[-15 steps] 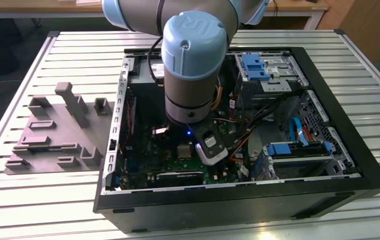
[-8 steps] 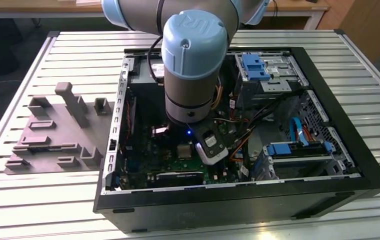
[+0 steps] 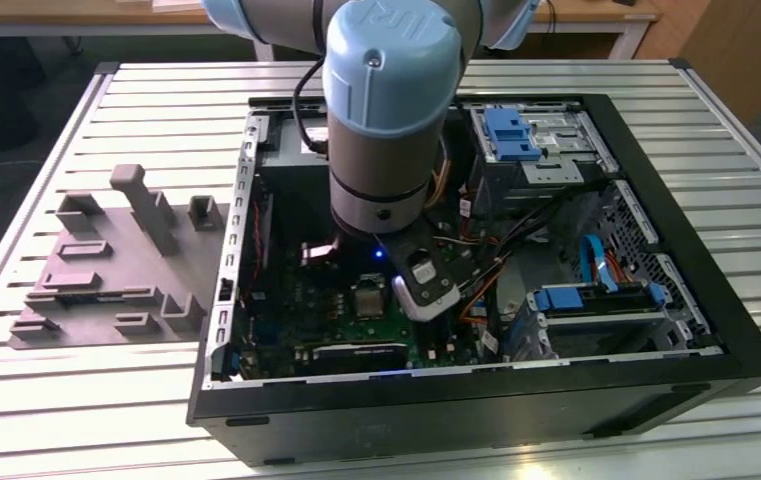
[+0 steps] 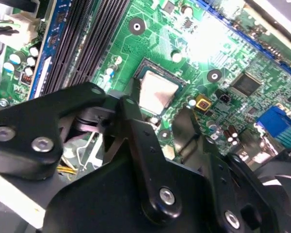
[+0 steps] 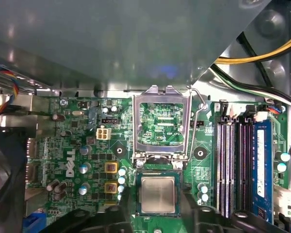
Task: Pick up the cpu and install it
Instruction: 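Place the cpu into insertion slot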
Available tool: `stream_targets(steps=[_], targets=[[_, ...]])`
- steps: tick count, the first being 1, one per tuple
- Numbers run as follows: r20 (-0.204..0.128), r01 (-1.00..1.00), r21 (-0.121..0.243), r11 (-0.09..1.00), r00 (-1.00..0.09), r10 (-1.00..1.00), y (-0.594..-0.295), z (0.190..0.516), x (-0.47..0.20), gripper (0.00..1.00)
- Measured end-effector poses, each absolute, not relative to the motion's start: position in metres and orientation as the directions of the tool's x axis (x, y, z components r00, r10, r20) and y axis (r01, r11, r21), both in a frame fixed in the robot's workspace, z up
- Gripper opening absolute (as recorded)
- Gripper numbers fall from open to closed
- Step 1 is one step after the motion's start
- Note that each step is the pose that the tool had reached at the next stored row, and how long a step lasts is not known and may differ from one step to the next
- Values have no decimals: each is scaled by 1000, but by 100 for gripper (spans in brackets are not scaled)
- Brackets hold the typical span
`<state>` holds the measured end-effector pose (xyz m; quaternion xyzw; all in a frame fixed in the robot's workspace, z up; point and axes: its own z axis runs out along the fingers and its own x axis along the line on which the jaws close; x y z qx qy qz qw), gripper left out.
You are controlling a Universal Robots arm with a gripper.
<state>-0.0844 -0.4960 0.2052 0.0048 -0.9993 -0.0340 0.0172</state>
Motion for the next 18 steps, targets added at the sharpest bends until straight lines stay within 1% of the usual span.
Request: stream_targets(steps=[1,2,3,5,6,7,8,10,18], targets=[[35,-8,68,998,-999,-11,-496,205,-84,53],[35,-8,68,998,-999,-11,-496,205,-84,46],[35,-8,68,998,-999,-11,-496,205,-84,46],[35,-8,68,998,-999,-11,-496,206,-84,35],[35,-8,68,998,-999,-11,-496,206,-84,35],[35,-8,68,998,-999,-11,-496,206,-84,23],[35,-8,68,998,-999,-11,-496,206,-84,23],[35,-8,68,998,-999,-11,-496,206,-84,11],[35,-8,68,998,-999,-11,-496,206,-84,11]])
